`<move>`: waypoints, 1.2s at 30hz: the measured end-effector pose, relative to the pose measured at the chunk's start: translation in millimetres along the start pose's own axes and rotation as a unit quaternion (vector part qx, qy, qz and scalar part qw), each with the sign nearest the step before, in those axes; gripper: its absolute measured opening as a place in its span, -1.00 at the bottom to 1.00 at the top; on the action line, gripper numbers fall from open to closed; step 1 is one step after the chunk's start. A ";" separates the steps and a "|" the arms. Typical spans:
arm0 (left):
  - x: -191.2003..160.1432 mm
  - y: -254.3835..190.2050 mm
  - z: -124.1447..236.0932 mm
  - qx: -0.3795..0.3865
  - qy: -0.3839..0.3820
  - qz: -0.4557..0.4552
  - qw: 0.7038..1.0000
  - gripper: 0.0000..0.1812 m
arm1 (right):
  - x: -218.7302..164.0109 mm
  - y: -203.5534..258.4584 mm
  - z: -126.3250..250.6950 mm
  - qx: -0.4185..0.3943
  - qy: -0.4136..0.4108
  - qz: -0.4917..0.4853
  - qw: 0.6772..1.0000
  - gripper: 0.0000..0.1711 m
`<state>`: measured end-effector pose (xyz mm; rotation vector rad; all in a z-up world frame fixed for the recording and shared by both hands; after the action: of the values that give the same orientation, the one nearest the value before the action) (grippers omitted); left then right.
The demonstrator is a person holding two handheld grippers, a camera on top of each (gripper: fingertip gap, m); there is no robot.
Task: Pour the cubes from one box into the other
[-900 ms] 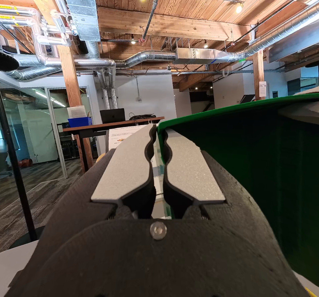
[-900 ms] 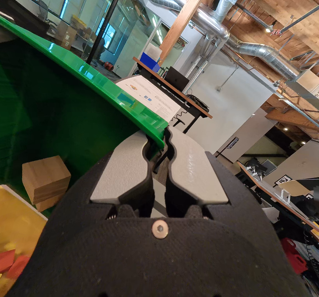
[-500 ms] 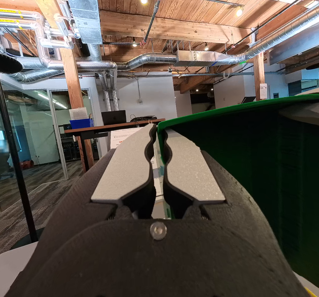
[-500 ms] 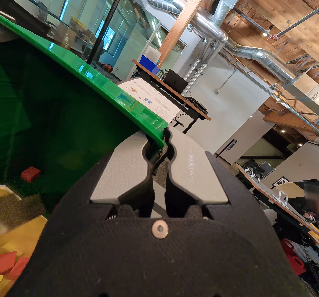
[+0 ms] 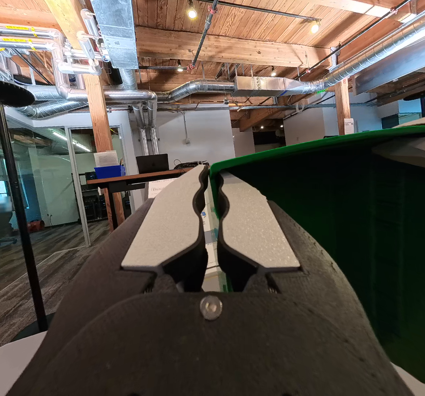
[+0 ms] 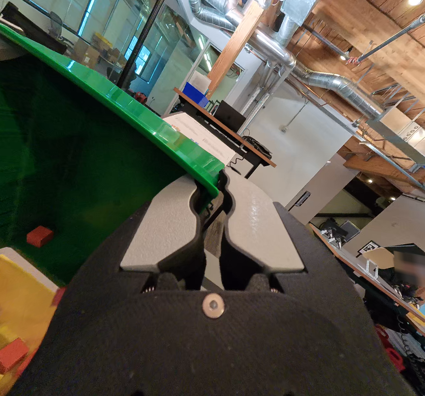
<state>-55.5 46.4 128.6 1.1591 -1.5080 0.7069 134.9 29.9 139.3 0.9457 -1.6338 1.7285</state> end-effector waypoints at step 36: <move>33.9 40.7 10.3 0.028 0.047 -0.065 0.996 -0.95 | 43.9 16.5 -7.2 0.067 0.011 -0.019 0.998 -0.91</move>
<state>-96.0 41.5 163.8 1.2377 -1.3301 0.7091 95.1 32.9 165.1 1.0098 -1.4926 1.8335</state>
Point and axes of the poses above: each gripper's, where its closed fingertips meet, z back along the fingers, x out of its top, y = z × x across the jaws, the point moved 2 cm from there along z, back along the fingers, and after that the axes turned 15 degrees about y, right-handed, at the moved point
